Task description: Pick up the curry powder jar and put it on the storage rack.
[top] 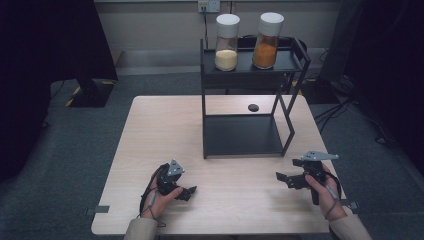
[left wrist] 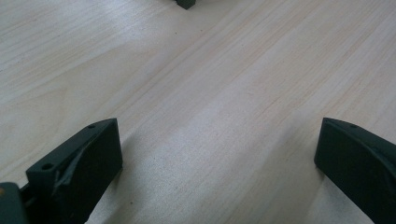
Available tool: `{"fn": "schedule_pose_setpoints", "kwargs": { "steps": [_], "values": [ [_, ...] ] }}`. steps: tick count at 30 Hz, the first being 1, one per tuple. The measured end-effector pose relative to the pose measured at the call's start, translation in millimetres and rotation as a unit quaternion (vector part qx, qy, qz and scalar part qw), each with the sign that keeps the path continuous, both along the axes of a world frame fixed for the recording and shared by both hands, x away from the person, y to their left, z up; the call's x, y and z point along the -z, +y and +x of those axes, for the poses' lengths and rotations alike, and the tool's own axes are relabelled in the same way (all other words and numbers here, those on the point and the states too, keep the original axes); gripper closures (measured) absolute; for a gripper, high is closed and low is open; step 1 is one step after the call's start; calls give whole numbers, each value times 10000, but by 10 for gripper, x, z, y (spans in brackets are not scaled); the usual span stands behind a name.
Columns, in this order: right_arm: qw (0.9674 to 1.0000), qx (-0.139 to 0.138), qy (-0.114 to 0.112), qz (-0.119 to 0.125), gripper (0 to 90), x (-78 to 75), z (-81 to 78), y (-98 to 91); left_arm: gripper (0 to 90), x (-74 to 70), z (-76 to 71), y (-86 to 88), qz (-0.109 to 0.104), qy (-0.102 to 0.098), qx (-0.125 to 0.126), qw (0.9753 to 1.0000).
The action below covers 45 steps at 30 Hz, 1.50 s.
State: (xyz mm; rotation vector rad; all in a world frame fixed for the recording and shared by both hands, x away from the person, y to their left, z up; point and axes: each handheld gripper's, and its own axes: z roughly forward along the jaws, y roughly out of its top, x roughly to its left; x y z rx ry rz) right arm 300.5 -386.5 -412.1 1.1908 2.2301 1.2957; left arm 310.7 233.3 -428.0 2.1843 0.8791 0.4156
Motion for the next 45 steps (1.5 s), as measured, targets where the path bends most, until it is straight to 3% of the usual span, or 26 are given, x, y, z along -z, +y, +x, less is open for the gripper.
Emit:
{"fn": "schedule_pose_setpoints", "kwargs": {
  "steps": [11, 29, 38, 45],
  "values": [
    [9999, -5, 58, -151, 24, 90, -70, -46, 1, 0, 0, 0, 0, 0, 0, 10000],
    [9981, -13, 124, -597, 25, 142, -167, -181, 1, 0, -1, 0, 1, -2, 0, 10000],
    [9956, -94, 172, -913, 25, 154, -215, -236, 1, 0, 0, 0, 1, 0, 0, 10000],
    [9931, -159, 58, -1161, 13, 160, -263, -210, 1, 0, 0, -1, 3, -1, 0, 10000]
  ]
}}
